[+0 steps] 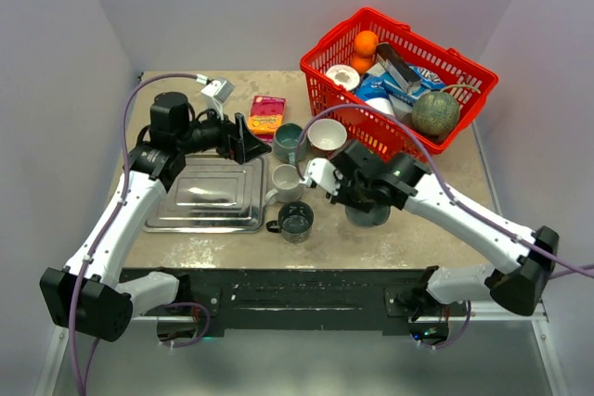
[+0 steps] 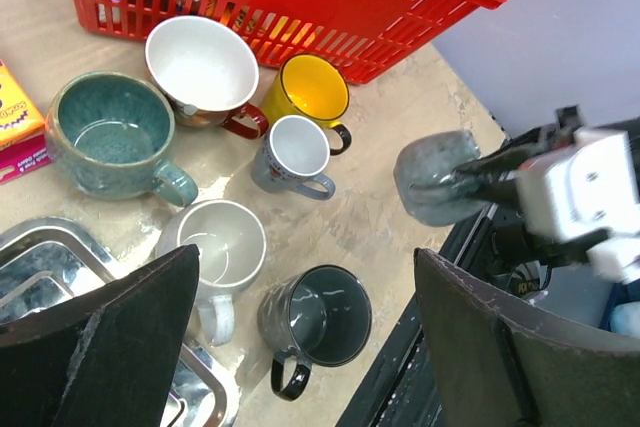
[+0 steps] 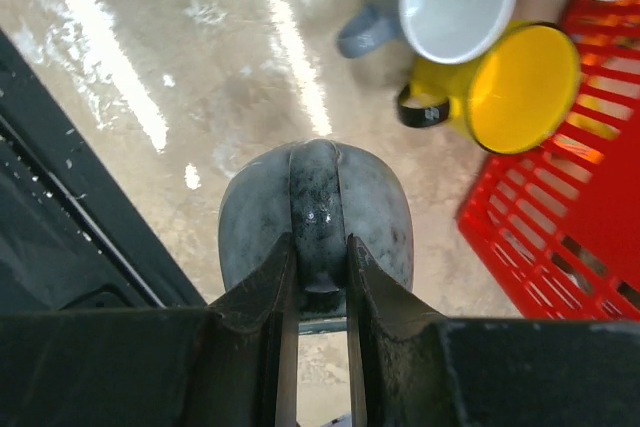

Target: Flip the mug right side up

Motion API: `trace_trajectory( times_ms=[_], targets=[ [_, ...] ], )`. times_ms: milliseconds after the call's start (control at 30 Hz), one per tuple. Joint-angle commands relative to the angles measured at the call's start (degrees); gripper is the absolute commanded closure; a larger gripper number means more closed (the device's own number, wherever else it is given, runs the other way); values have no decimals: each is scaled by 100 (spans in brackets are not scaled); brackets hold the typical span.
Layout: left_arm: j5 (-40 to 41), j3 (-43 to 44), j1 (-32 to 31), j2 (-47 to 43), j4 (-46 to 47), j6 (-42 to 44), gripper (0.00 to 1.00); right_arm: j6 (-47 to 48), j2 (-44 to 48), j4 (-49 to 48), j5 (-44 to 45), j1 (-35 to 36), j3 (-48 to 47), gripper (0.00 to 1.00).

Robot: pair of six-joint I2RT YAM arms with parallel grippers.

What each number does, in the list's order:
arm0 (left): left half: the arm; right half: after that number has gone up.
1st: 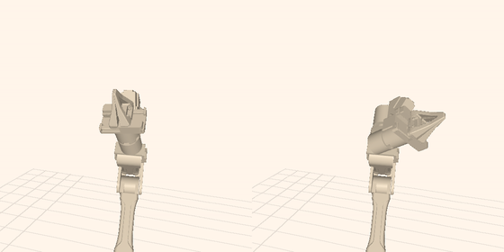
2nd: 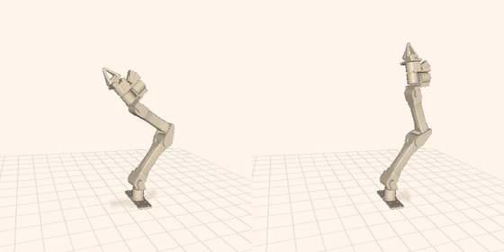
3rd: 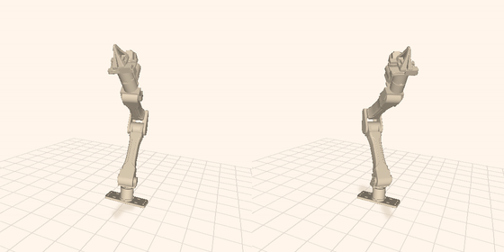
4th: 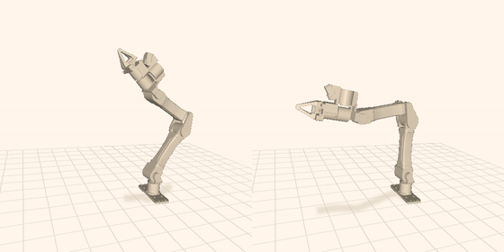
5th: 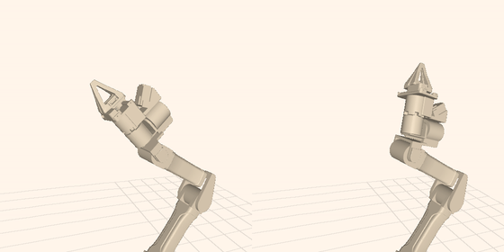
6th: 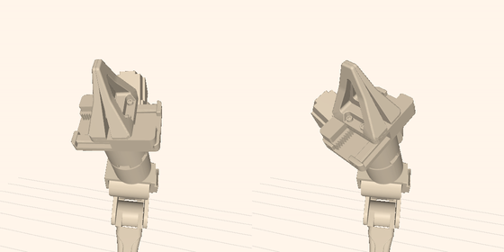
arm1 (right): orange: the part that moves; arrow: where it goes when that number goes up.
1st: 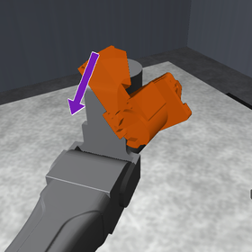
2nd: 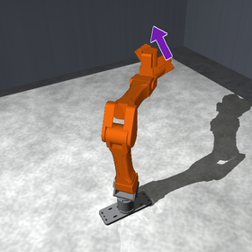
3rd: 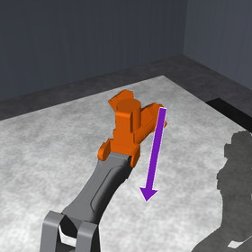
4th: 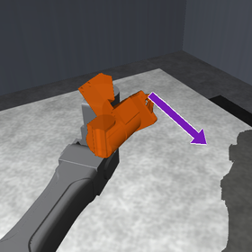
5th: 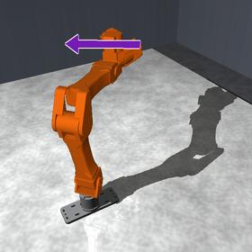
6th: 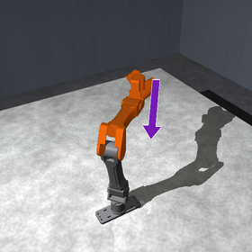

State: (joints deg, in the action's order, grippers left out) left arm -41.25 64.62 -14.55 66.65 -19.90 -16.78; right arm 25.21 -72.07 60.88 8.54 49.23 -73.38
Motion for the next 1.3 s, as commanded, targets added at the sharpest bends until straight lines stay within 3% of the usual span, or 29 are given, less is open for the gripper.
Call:
trace_trajectory(
  times_ms=[0, 433, 867, 1000, 1033, 1267],
  targets=[
    [161, 147, -22, -82, -93, 183, 8, 116, -472, -68, 245, 306, 52, 100],
    [689, 200, -13, -530, -357, 333, 8, 107, -1537, -331, 123, 491, 96, 100],
    [698, 103, -13, -759, -550, 535, 8, -324, -2671, -498, 359, 587, -764, 100],
    [628, 147, -13, -777, -594, 614, 7, -385, -2864, -481, 360, 605, -826, 82],
    [619, 191, -13, -768, -594, 614, 7, -385, -2891, -472, 351, 622, -835, 70],
    [592, 305, -13, -689, -585, 605, 7, -456, -2953, -314, 351, 684, -1029, 40]
  ],
)
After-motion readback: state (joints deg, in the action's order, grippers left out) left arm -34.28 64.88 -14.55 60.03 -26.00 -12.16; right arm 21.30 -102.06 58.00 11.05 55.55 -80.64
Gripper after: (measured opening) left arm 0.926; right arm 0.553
